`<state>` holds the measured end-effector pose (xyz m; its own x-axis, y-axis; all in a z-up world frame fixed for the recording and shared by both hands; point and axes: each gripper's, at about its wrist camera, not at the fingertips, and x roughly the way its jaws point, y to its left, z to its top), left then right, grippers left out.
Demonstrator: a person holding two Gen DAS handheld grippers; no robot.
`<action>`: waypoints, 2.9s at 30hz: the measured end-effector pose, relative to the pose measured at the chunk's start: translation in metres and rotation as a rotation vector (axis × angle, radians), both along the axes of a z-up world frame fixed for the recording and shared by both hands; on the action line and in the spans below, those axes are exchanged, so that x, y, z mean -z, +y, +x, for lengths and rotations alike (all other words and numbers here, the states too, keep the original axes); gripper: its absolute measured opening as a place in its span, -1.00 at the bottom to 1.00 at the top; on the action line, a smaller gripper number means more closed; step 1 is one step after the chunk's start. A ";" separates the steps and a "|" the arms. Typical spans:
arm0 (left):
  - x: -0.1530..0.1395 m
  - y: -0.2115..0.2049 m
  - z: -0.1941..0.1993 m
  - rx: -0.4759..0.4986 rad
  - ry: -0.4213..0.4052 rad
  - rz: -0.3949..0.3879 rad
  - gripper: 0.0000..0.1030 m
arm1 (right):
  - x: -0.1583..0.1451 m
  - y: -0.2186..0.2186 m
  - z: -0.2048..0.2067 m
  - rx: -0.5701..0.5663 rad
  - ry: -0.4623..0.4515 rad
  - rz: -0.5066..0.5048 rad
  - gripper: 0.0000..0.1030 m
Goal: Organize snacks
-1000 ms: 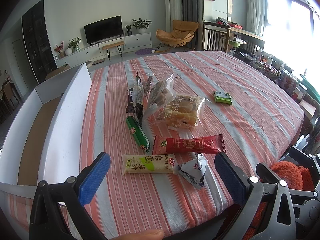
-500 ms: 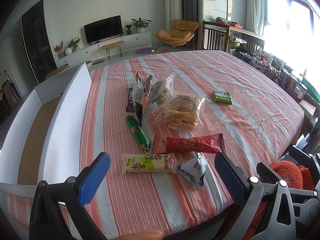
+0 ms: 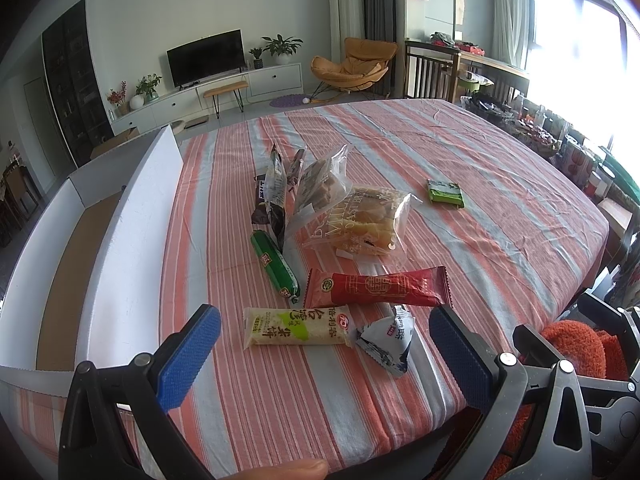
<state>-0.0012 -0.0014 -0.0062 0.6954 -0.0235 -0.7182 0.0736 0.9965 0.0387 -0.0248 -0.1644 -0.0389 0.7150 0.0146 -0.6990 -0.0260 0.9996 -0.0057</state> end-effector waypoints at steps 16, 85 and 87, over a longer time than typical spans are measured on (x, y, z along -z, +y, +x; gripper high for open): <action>0.003 0.000 0.000 -0.001 0.008 -0.004 1.00 | 0.000 0.000 0.000 0.000 0.003 0.001 0.77; 0.031 0.050 0.005 0.058 0.232 -0.096 1.00 | 0.026 -0.036 0.011 0.026 0.204 0.285 0.77; 0.037 0.043 0.008 0.096 0.254 -0.075 1.00 | 0.027 -0.032 0.011 0.020 0.208 0.265 0.77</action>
